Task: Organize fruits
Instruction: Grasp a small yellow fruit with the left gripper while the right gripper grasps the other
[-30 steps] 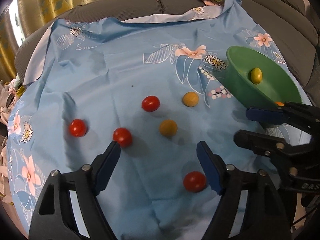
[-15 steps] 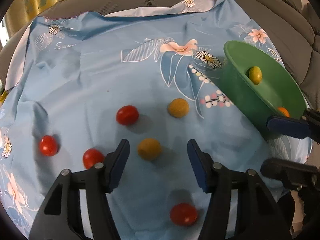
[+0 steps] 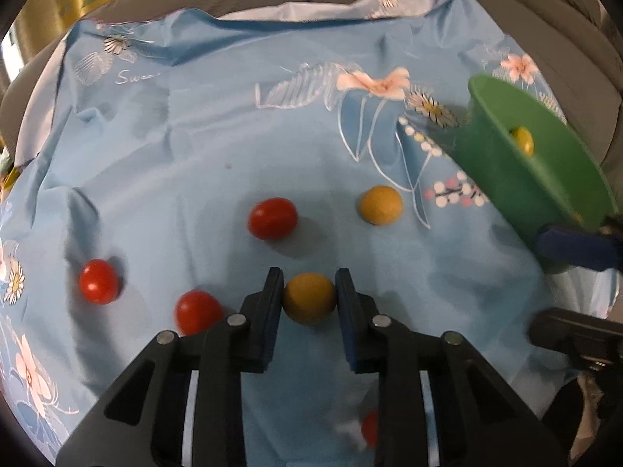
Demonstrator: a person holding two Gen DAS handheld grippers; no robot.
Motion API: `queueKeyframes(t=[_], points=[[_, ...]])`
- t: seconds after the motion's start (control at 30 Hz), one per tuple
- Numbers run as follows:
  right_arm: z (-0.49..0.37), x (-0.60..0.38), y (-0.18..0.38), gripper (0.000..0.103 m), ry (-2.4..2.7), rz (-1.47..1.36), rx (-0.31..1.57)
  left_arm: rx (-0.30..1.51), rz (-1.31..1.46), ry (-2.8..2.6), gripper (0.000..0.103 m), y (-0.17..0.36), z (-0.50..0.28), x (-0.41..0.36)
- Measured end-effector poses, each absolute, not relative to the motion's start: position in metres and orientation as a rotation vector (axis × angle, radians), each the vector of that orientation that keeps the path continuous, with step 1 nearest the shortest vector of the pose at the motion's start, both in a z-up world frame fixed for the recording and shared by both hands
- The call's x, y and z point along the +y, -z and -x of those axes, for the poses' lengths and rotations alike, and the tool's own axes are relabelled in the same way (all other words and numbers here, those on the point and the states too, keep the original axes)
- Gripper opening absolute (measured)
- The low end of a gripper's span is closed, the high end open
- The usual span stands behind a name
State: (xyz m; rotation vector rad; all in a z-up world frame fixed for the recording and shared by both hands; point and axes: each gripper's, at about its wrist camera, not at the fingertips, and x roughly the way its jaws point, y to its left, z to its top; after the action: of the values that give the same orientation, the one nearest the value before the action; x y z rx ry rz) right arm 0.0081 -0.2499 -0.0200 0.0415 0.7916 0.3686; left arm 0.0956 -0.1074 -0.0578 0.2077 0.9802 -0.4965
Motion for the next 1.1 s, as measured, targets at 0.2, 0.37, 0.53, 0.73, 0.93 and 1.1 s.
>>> queueKeyframes(t=[0.2, 0.37, 0.53, 0.73, 0.93, 1.1], points=[[-0.03, -0.233, 0.022, 0.046, -0.36, 0.015, 0.805, 0.936, -0.158, 0.458, 0.027, 0.038, -0.082, -0.075], [-0.062, -0.213, 0.028, 0.046, -0.302, 0.139, 0.828, 0.925, -0.122, 0.424, 0.027, 0.034, -0.076, -0.052], [-0.088, -0.194, 0.035, 0.046, -0.266, 0.295, 0.891, 0.924, -0.094, 0.423, 0.027, 0.034, -0.073, -0.041], [-0.106, -0.185, 0.053, 0.046, -0.245, 0.421, 1.009, 0.923, -0.063, 0.442, 0.027, 0.036, -0.074, -0.034], [-0.116, -0.185, 0.062, 0.042, -0.244, 0.448, 1.062, 0.921, -0.054, 0.463, 0.027, 0.037, -0.074, -0.031], [-0.114, -0.186, 0.063, 0.029, -0.254, 0.46, 1.053, 0.918, -0.054, 0.468, 0.027, 0.036, -0.073, -0.031]])
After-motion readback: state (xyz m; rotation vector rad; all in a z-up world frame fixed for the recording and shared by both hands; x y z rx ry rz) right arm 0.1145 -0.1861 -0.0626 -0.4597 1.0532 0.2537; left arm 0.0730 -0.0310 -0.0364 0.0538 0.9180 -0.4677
